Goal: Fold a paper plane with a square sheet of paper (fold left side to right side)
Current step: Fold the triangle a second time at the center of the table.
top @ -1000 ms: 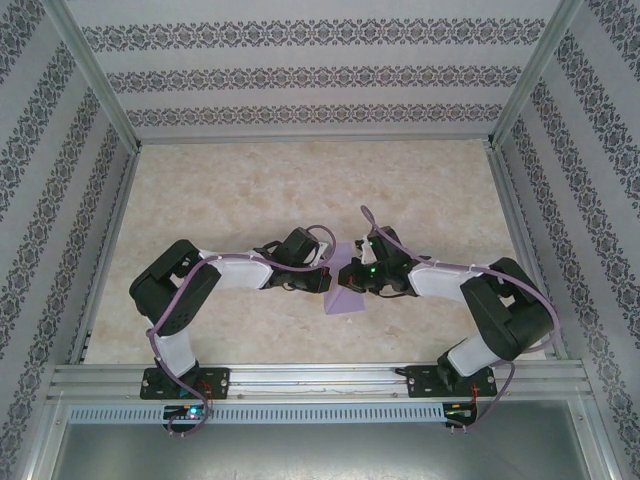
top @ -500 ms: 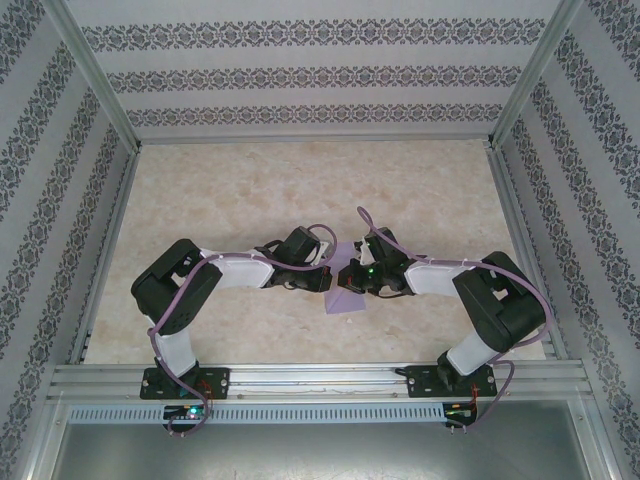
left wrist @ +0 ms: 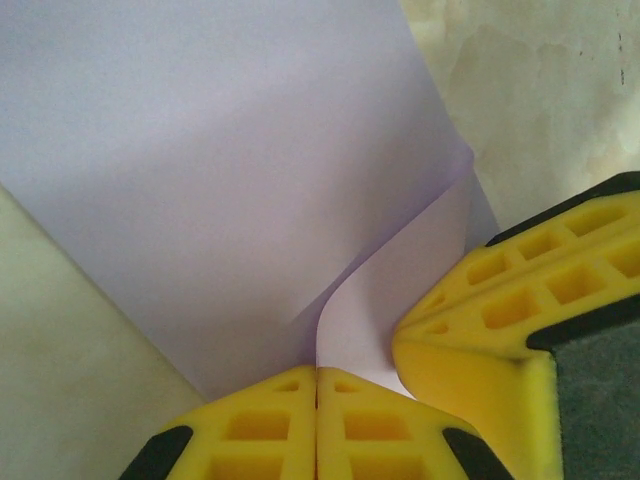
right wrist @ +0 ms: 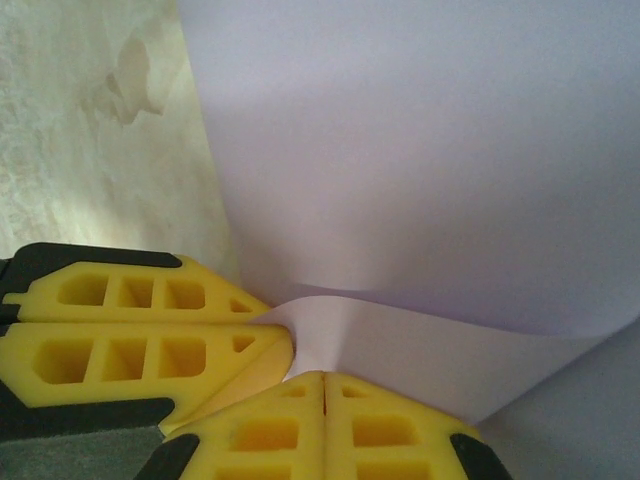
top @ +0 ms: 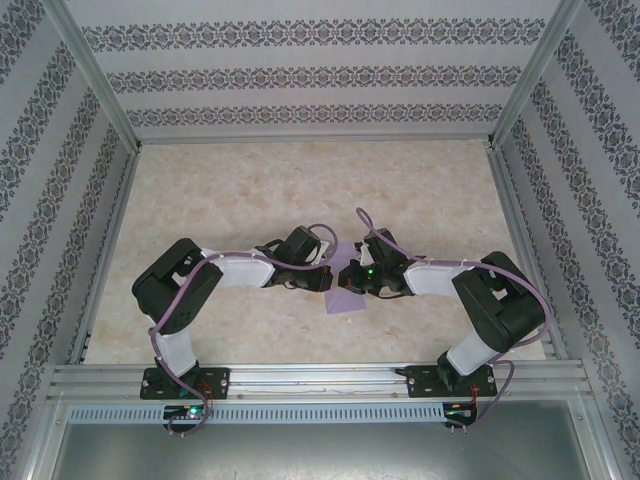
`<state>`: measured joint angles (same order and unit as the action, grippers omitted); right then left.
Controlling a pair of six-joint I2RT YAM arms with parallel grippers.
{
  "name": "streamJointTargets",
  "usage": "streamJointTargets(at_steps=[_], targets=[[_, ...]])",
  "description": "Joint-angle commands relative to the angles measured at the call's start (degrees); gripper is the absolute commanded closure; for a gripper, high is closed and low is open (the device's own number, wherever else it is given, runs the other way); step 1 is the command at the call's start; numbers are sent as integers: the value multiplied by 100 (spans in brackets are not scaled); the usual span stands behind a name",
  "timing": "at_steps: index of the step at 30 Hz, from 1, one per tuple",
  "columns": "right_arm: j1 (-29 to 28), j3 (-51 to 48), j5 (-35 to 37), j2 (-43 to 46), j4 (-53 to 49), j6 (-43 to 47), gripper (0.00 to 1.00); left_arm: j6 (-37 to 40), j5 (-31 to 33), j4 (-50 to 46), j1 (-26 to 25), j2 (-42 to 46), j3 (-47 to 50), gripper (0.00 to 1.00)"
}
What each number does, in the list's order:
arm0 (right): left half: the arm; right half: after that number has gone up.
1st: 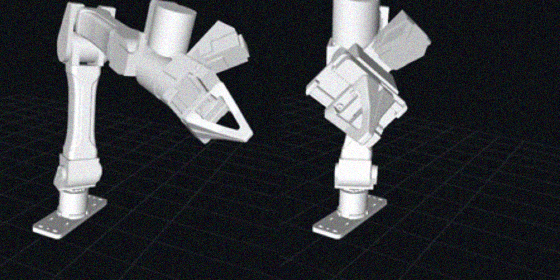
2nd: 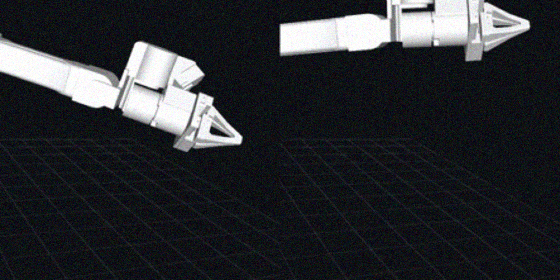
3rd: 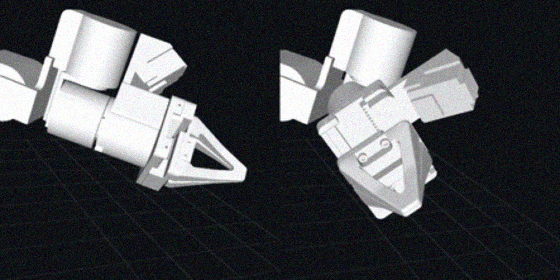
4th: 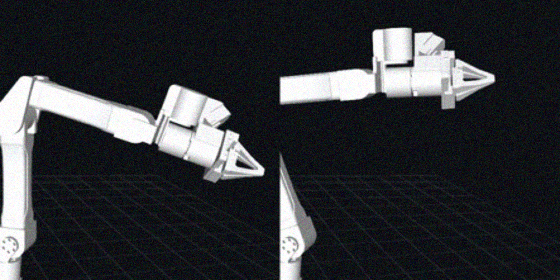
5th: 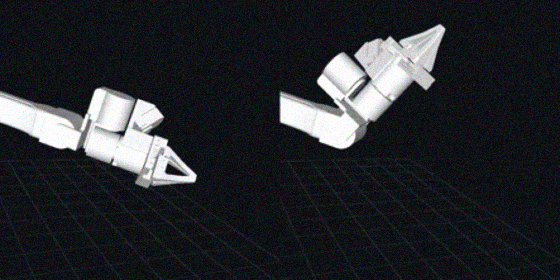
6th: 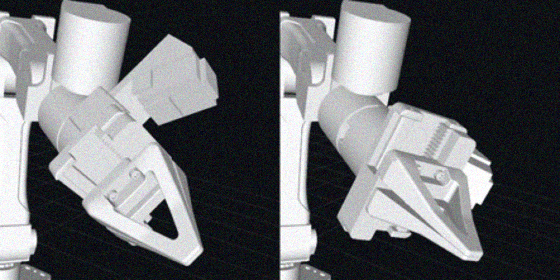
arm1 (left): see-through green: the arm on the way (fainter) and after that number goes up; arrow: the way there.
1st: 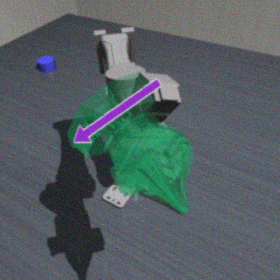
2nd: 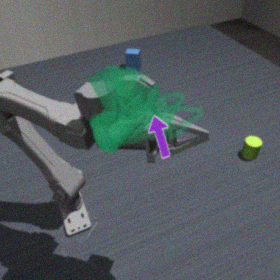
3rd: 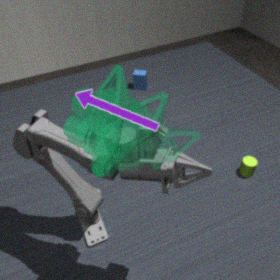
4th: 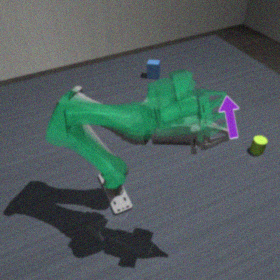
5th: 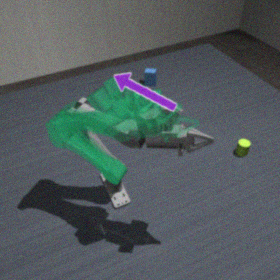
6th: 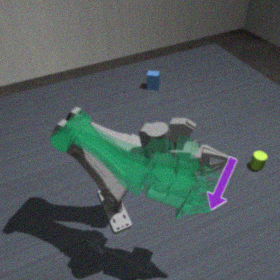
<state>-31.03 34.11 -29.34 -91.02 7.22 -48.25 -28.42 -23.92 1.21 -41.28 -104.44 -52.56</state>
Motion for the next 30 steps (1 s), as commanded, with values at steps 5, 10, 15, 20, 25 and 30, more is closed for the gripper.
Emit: streamJointTargets(at_steps=[5, 10, 15, 20, 25, 30], targets=[[-52, -148, 182, -64, -124, 61, 100, 149, 257, -473, -21, -235, 0, 91], [-53, -175, 232, -65, -138, 55, 100, 136, 280, -477, -21, -229, 8, 90], [-50, -224, 284, -80, -160, 46, 100, 114, 307, -468, -21, -130, 22, 87], [-53, -328, 333, -67, -142, 18, 100, 40, 357, -463, -21, 156, -10, 83], [-53, -430, 368, -30, -114, -8, 100, -12, 553, -657, 38, 597, -105, 80], [-53, -464, 368, -21, -90, -5, 100, -162, 601, -860, 146, 1146, -30, 78]])
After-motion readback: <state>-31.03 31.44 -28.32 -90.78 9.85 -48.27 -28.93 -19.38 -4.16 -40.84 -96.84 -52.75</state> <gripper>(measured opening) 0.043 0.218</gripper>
